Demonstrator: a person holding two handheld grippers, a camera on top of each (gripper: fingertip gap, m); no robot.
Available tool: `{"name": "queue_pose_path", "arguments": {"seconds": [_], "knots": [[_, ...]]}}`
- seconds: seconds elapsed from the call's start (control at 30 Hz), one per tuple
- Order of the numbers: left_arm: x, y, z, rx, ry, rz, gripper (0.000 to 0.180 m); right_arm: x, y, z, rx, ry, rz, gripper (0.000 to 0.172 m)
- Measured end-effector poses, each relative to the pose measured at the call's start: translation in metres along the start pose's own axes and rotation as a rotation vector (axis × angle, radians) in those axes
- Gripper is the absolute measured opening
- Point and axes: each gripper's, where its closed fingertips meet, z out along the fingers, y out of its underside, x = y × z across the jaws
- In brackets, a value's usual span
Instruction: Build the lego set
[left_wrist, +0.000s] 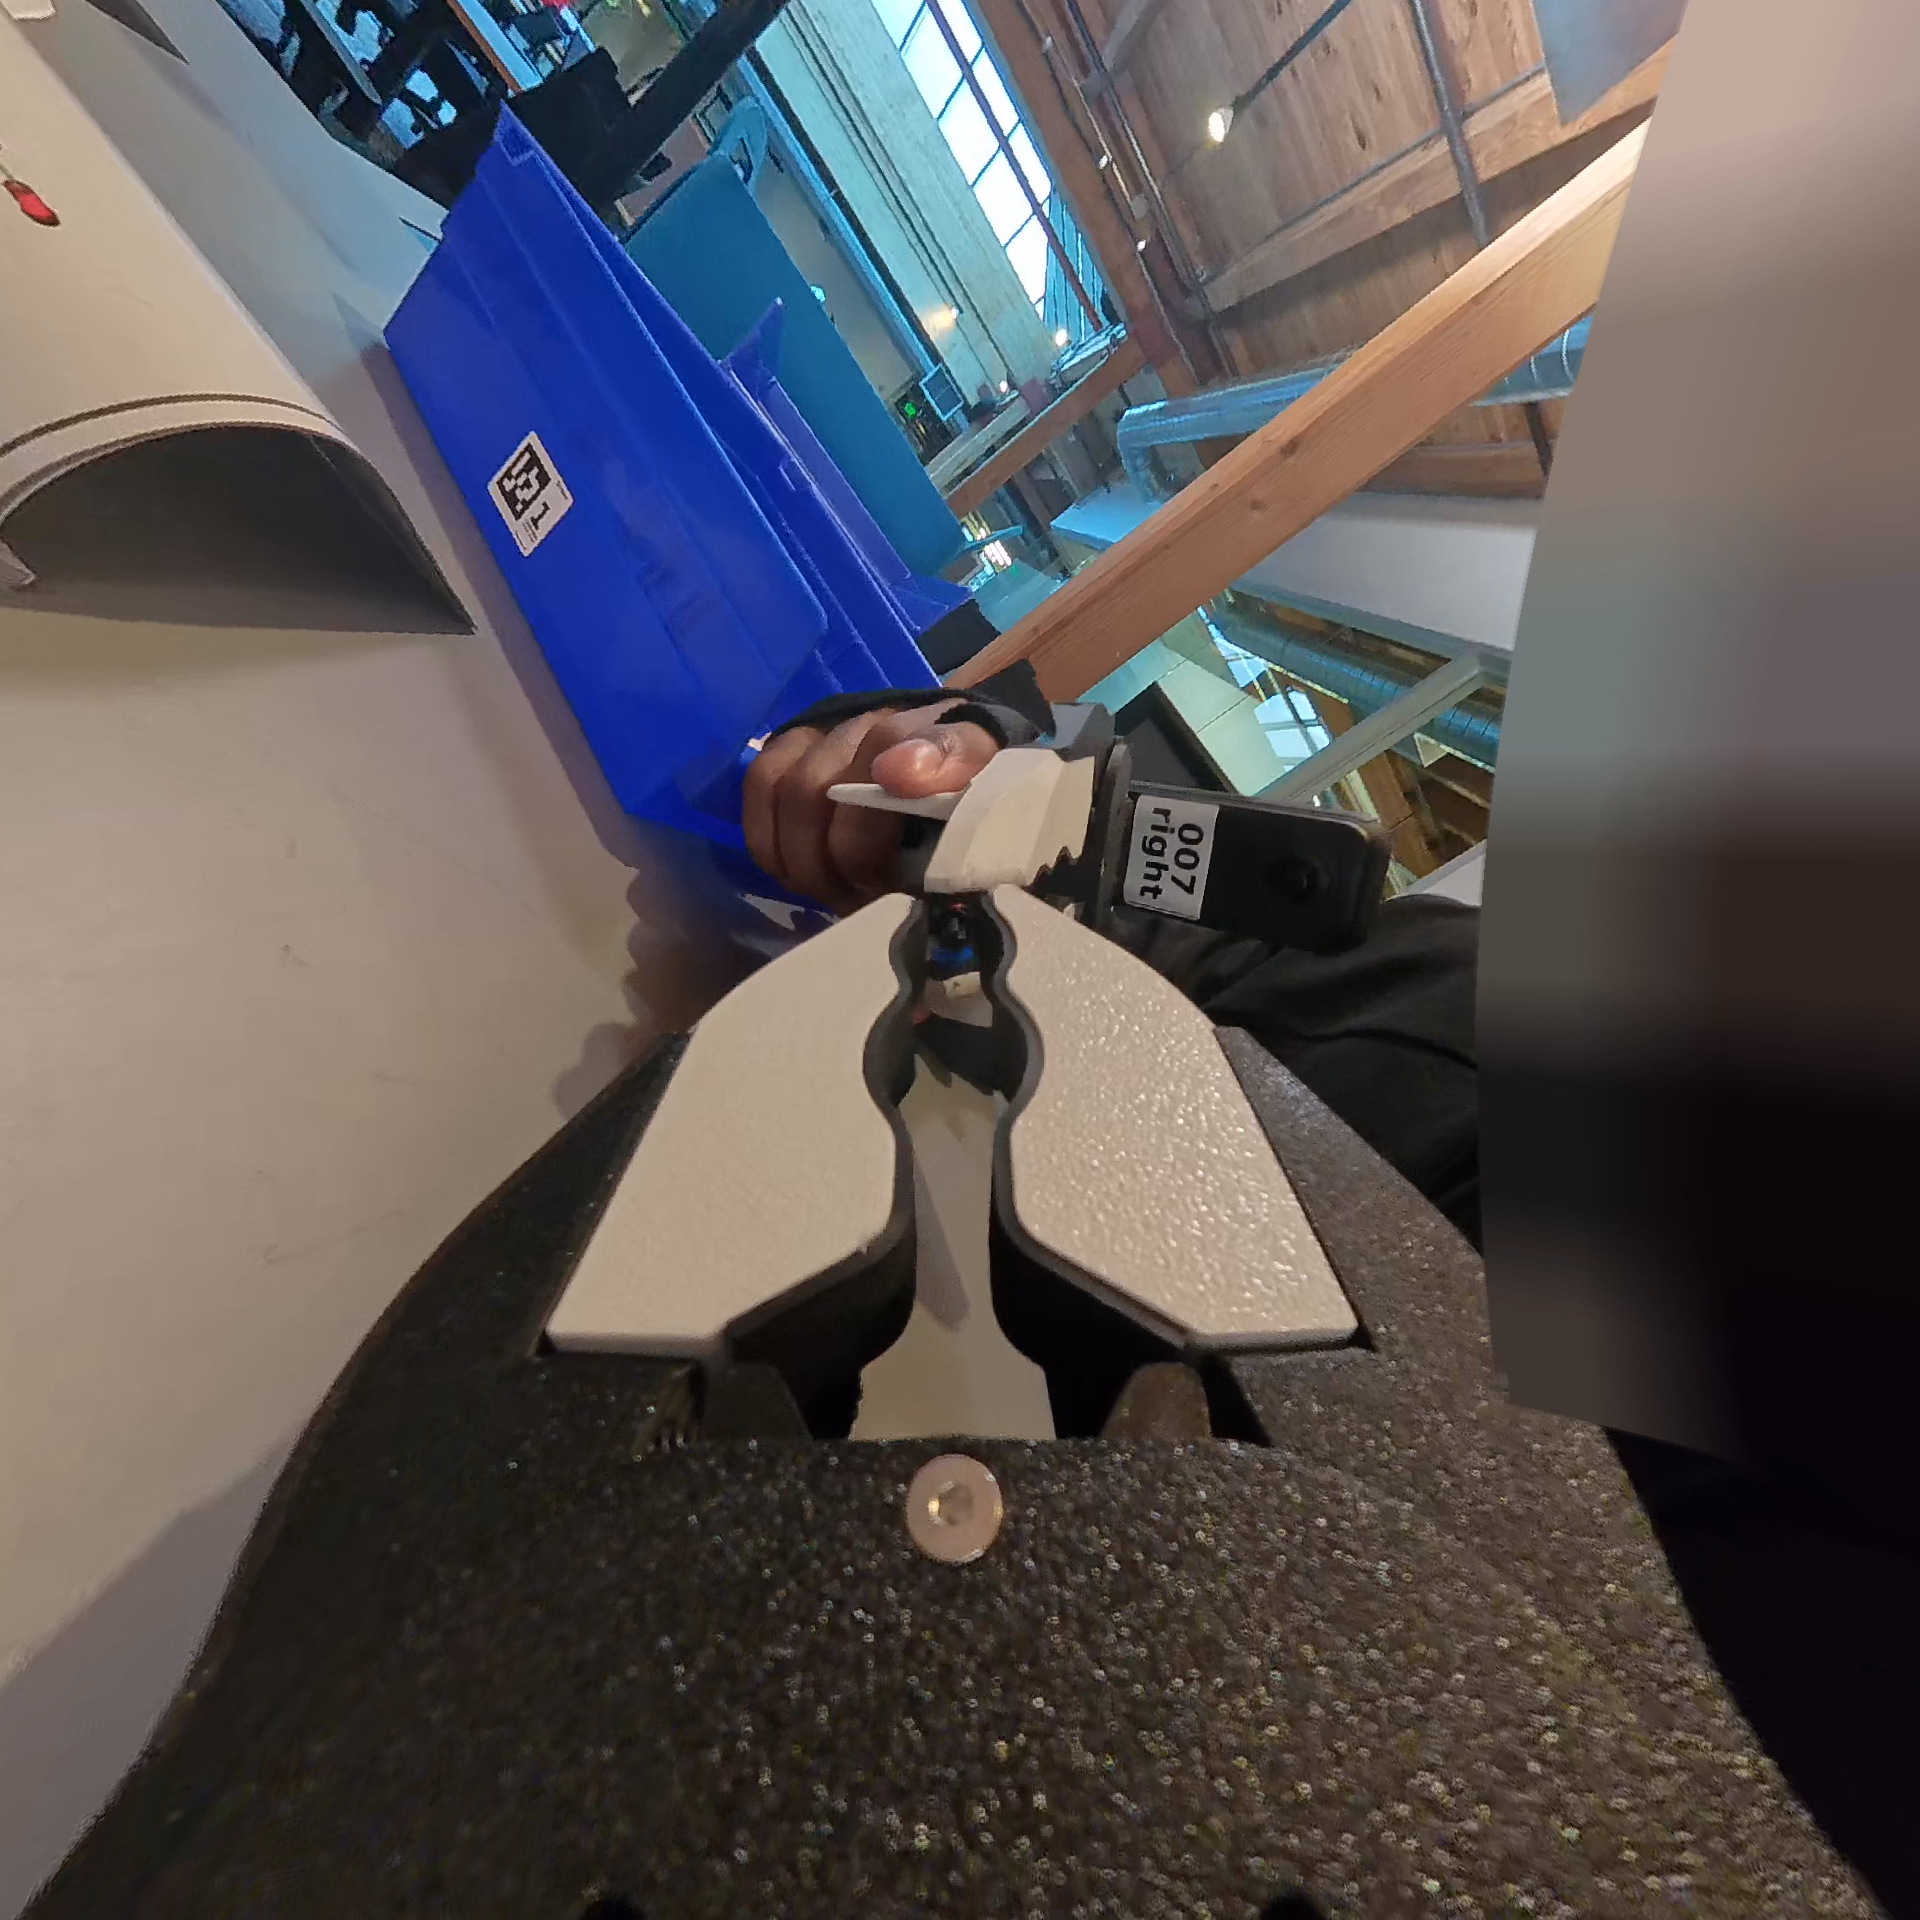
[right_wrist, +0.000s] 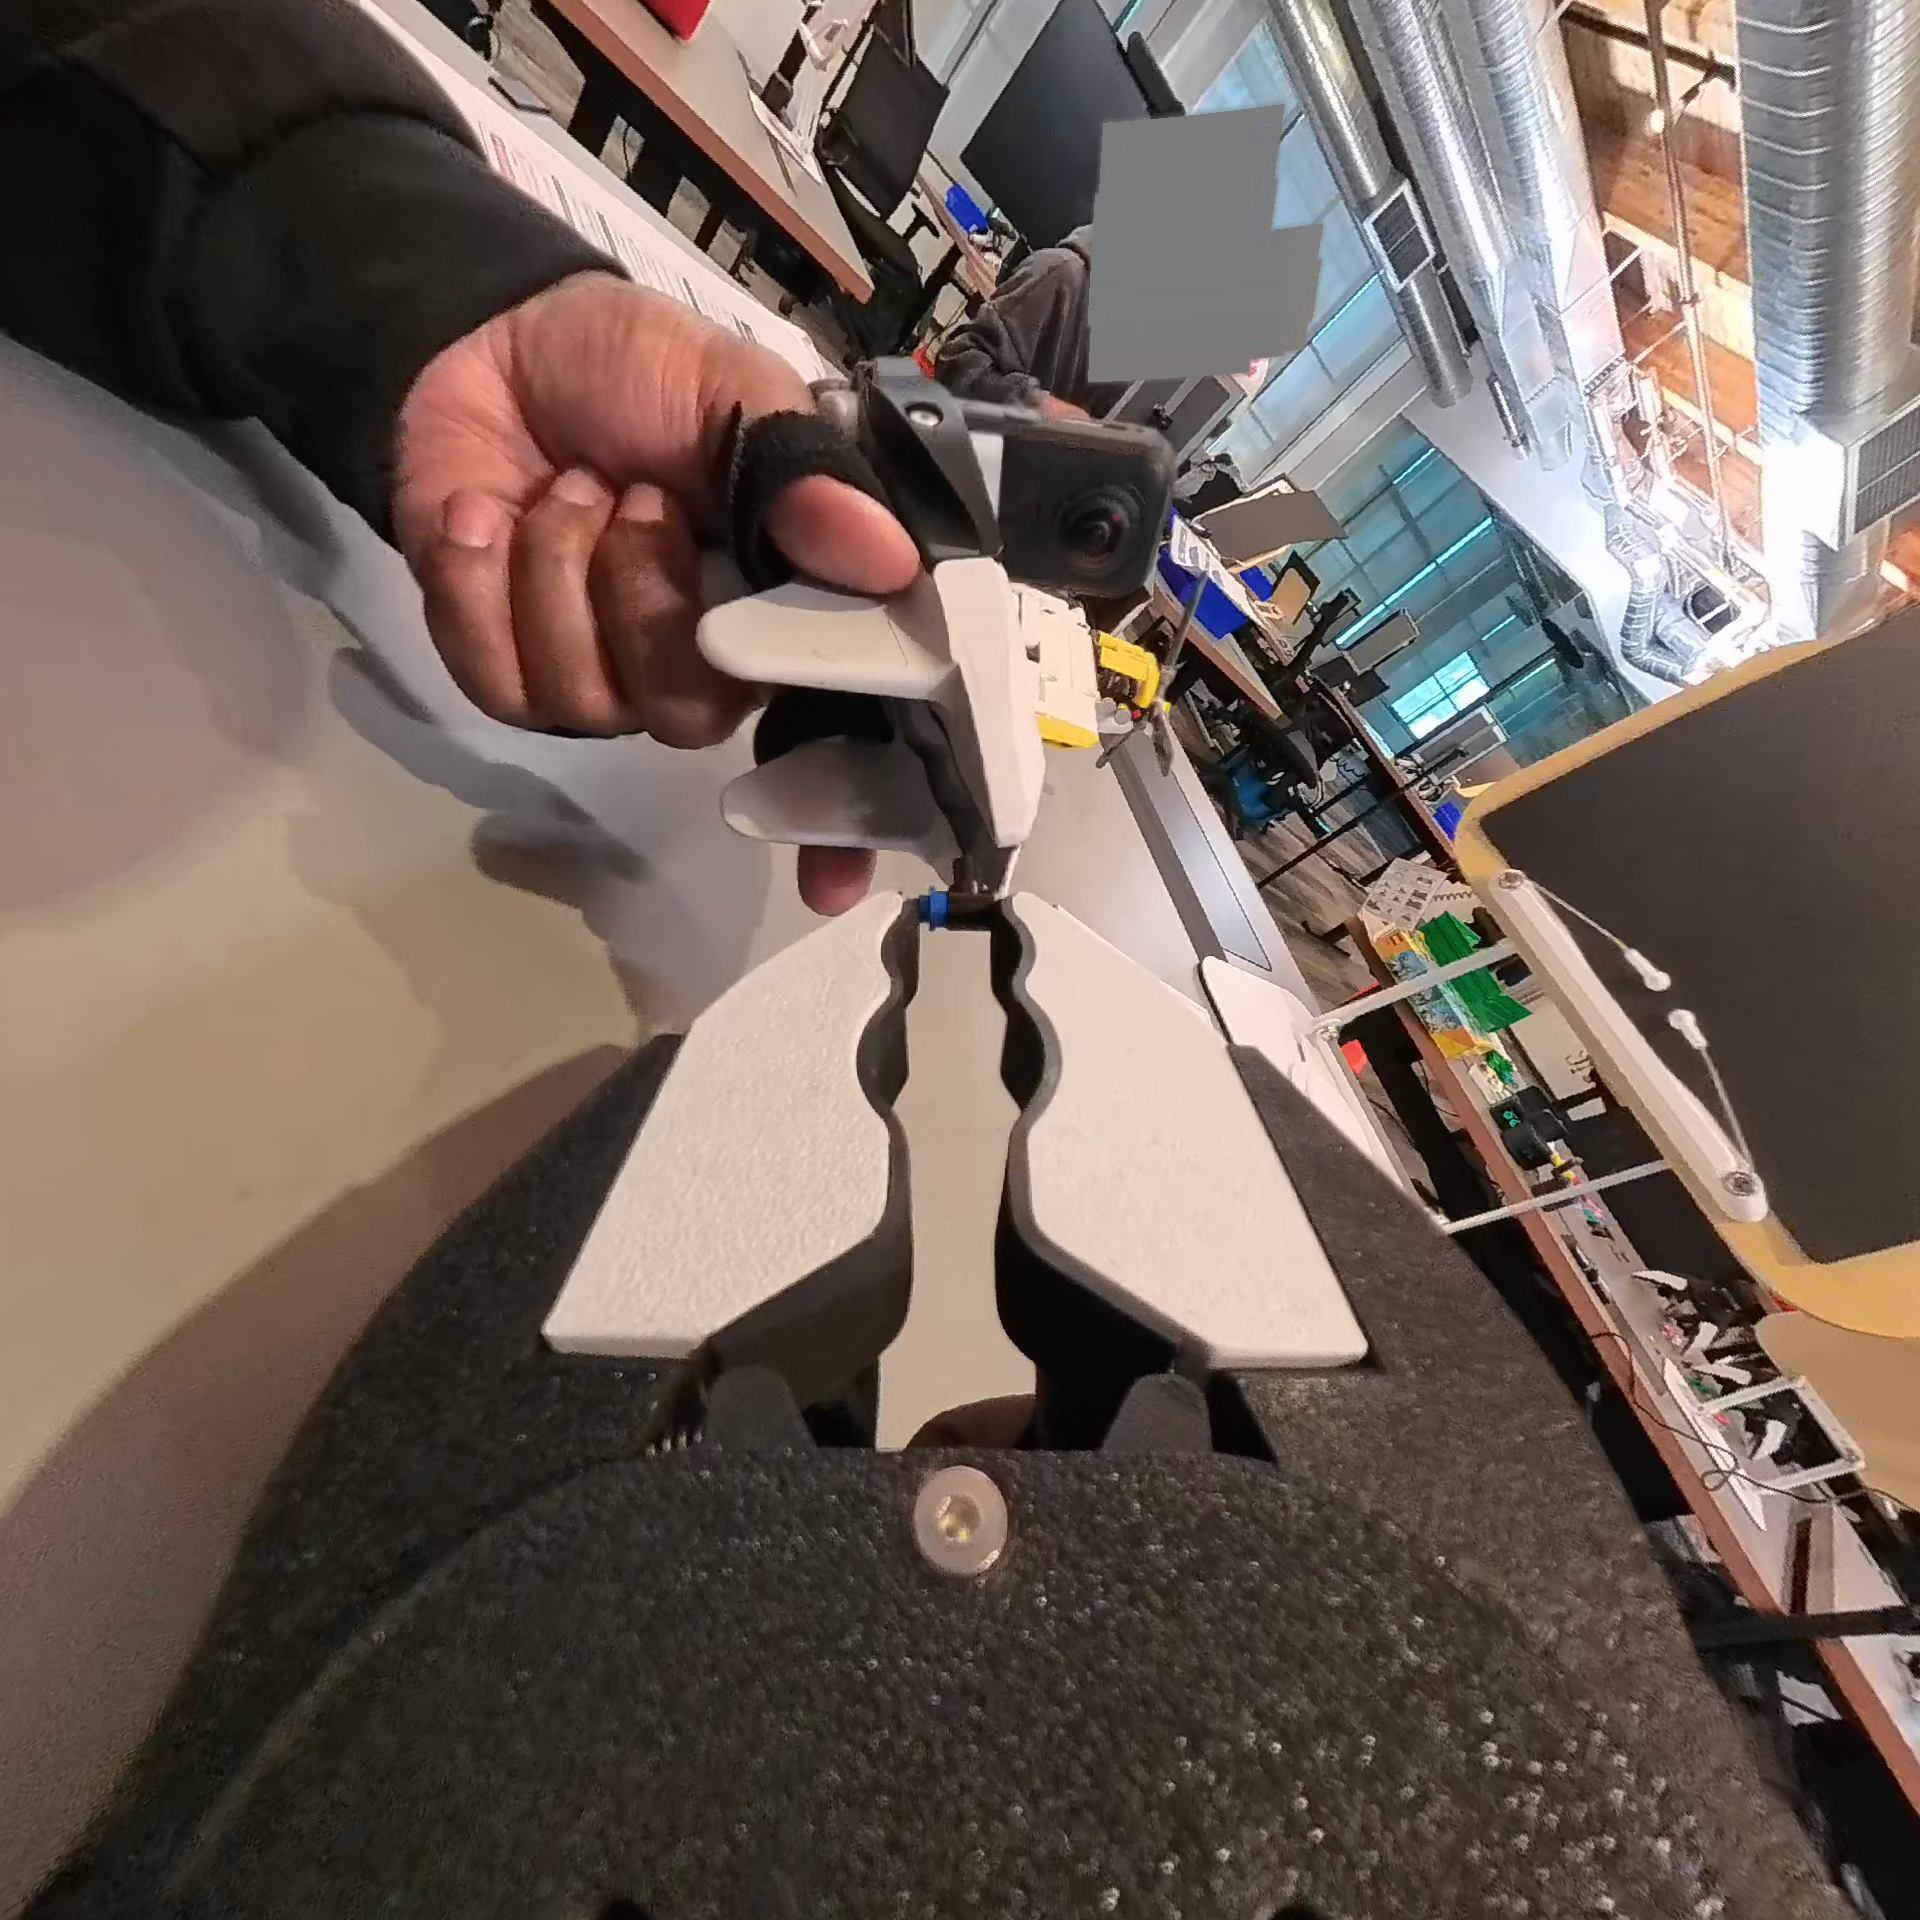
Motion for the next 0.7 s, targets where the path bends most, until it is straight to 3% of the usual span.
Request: {"name": "queue_pose_path", "arguments": {"seconds": [0.4, 0.7], "knots": [[-0.0008, 0.0084, 0.0026, -0.046, -0.024, 0.062, 0.004, -0.0028, 0.0009, 0.0009, -0.008, 0.021, -0.081, 0.013], [-0.0017, 0.0088, 0.0023, -0.057, -0.092, 0.217, 0.004, -0.0030, 0.0019, 0.0020, -0.018, 0.036, -0.080, 0.013]]}}
